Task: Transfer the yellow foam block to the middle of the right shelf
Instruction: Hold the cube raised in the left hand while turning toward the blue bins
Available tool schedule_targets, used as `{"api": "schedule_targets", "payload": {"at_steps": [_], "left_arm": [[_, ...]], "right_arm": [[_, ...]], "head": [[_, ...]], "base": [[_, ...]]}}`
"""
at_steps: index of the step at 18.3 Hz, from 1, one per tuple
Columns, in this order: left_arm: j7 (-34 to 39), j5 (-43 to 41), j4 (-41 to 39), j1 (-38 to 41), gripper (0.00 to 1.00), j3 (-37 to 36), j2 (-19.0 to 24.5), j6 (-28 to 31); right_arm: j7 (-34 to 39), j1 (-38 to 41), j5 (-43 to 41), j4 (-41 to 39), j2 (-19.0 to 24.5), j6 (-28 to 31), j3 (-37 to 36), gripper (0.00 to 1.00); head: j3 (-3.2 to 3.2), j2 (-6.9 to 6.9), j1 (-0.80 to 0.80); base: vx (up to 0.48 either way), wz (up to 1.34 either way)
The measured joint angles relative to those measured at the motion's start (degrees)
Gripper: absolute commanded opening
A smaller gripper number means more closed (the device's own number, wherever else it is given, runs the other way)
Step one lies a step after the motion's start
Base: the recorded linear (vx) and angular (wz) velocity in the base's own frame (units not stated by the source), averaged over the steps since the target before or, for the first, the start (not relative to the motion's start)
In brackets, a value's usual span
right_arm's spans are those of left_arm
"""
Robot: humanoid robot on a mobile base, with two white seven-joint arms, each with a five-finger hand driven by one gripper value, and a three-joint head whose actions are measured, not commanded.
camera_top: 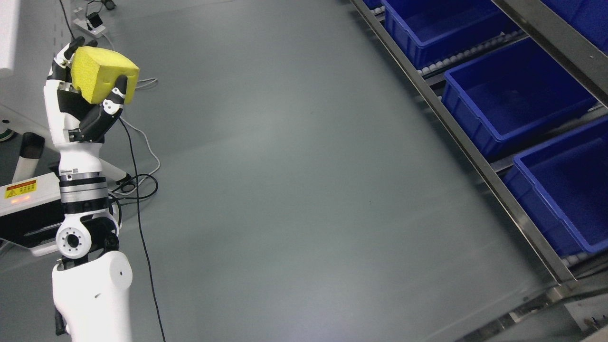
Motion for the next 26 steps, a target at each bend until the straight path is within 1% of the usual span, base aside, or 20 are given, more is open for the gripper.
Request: {"api": "schedule_targets", "payload": {"at_steps": [7, 14, 18, 26], "left_arm": [[0.0, 0.0, -0.6, 0.9, 0.35, 0.4, -0.1, 0.0], [0.0, 0.0, -0.9, 1.1, 0.35, 0.6, -0.1, 0.0], [0.0, 0.0, -0.9, 1.1, 0.35, 0.6, -0.1, 0.0], [0.0, 0.0, -1.0, 1.2, 0.35, 0.5, -0.1, 0.0]], "right_arm": [[0.0, 0.0, 0.0, 0.0, 0.0, 0.0, 0.0, 1.00], [0.0, 0.0, 0.0, 0.0, 0.0, 0.0, 0.0, 1.00], [0.0, 0.0, 0.0, 0.0, 0.0, 0.0, 0.0, 1.00], [0.0, 0.0, 0.0, 0.0, 0.0, 0.0, 0.0, 1.00]], "head": [[0.00, 0.00, 0.00], [0.00, 0.00, 0.00], [0.00, 0.00, 0.00], [0.00, 0.00, 0.00]], "base": [[0.210, 0.20], [0.334, -0.18], [0.409, -0.42], [0.508, -0.54]]}}
